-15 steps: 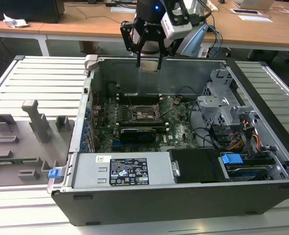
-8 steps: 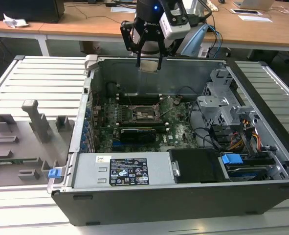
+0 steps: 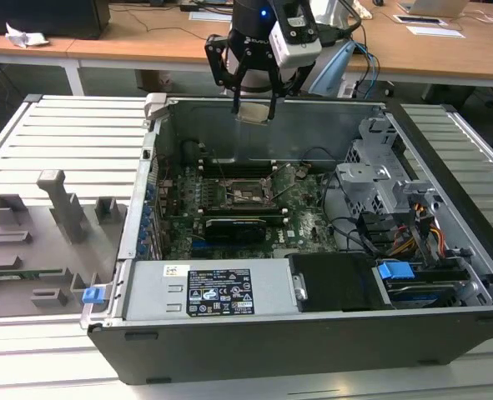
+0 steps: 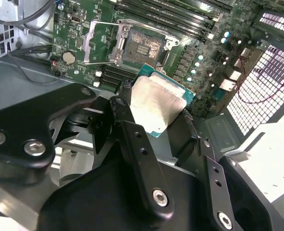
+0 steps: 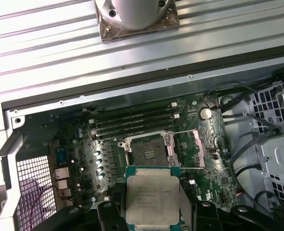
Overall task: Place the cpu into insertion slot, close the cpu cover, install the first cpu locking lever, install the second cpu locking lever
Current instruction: 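Place the cpu into insertion slot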
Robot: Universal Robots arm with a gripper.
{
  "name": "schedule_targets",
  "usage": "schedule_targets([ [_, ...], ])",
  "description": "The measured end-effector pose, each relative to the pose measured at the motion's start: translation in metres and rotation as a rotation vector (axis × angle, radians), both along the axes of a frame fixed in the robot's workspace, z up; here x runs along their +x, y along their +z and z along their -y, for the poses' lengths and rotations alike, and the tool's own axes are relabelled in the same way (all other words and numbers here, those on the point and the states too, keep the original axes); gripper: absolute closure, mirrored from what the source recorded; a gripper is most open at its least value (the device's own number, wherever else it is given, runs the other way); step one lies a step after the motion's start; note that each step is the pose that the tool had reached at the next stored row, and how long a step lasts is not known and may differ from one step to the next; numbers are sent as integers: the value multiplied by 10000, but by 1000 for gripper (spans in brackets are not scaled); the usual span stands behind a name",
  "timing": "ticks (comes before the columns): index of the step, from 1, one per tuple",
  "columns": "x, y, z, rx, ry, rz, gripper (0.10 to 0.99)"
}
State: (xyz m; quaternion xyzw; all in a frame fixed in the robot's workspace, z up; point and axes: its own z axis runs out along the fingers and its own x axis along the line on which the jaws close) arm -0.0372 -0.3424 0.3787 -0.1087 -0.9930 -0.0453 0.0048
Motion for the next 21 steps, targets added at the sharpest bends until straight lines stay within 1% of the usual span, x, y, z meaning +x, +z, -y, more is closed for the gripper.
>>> schedule_targets([
  [12,-15,-5,0,-1,-764,0,545],
  [21,-35,-7,0,1,-1119,0,545],
])
